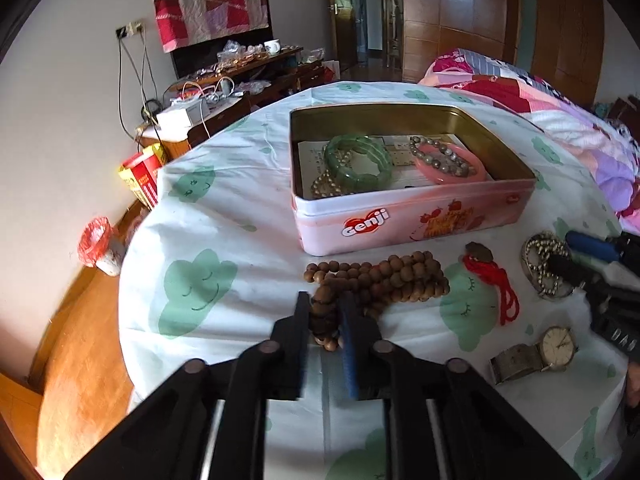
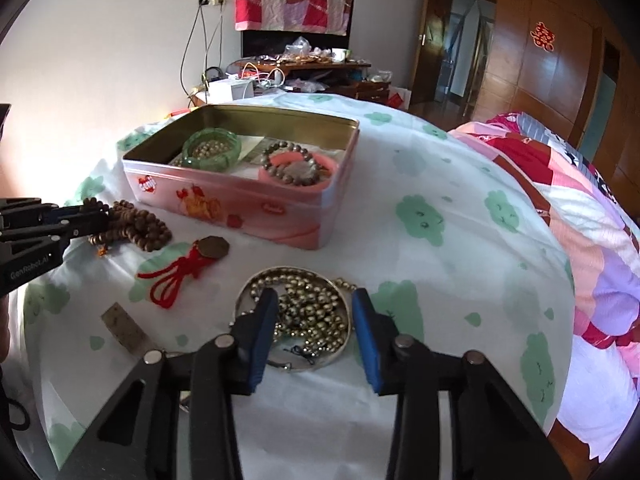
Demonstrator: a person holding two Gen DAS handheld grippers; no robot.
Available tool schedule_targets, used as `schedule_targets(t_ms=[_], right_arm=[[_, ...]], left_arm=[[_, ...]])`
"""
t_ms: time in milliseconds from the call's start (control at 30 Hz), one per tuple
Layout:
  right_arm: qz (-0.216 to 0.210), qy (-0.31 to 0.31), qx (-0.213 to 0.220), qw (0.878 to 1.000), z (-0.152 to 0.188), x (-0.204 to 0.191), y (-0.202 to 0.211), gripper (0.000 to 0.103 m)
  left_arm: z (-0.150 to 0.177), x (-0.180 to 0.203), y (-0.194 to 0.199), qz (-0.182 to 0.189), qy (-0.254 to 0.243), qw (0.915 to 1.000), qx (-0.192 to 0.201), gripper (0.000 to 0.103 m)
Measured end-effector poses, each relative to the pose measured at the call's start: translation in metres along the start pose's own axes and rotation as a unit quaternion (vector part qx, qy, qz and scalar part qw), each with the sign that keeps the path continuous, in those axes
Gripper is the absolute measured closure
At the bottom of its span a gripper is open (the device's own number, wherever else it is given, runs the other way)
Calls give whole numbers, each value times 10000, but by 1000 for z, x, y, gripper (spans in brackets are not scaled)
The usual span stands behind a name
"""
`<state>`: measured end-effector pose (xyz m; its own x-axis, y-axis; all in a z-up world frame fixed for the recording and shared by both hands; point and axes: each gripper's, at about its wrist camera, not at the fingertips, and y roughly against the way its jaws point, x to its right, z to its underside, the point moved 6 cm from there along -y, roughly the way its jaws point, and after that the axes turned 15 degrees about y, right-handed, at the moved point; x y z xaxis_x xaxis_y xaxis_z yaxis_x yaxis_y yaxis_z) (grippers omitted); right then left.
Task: Organize jewelry
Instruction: 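Grasp the silver bead bracelet with the right tool while the left lifts the wooden strand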
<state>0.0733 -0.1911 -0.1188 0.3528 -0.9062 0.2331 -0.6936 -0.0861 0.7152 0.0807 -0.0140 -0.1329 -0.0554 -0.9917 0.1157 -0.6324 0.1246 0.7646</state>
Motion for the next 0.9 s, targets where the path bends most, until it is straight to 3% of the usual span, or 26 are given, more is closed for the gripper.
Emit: schedule_targets(t_ms=[33,67,100,200,267,333,367,433,467,667,900], right_arm=[[-48,37,-102,9999,1,-1,-3,63],[15,89,-142,9999,1,-2,-4,63],[37,103,-207,9997,1,-2,-6,63],[36,105,-230,9997,1,-1,-6,63],[111,178,-258,9994,1,-2,-6,76],[143,316,-277,9990,1,-6,-7,82],[160,364,-272,9988,2,-7,-6,83],[154,395,-222,9989,2,-8,-5,85],[141,376,-165,9991,3,-8,-2,86],[141,251,169,9994,-3,-5,9,87],[73,215,73,9997,-1,-4,4,87]], left_arm=[[0,0,-2,-60,37,10000,-22,58],[-1,-1,-3,-204,38,9998,34,37],[-1,-1,-2,-247,2,9996,119,31],[0,6,-5,-330,-166,9992,118,31],[-1,9,-9,-371,-233,9990,121,31],[-2,11,-11,-366,-277,9988,155,31],[-3,11,-11,-405,-297,9986,182,32],[-1,17,-9,-276,-396,9987,168,62],[0,19,-9,-232,-425,9987,135,73],[1,15,-2,-175,-365,9991,149,77],[-3,7,9,-113,-242,9995,192,78]])
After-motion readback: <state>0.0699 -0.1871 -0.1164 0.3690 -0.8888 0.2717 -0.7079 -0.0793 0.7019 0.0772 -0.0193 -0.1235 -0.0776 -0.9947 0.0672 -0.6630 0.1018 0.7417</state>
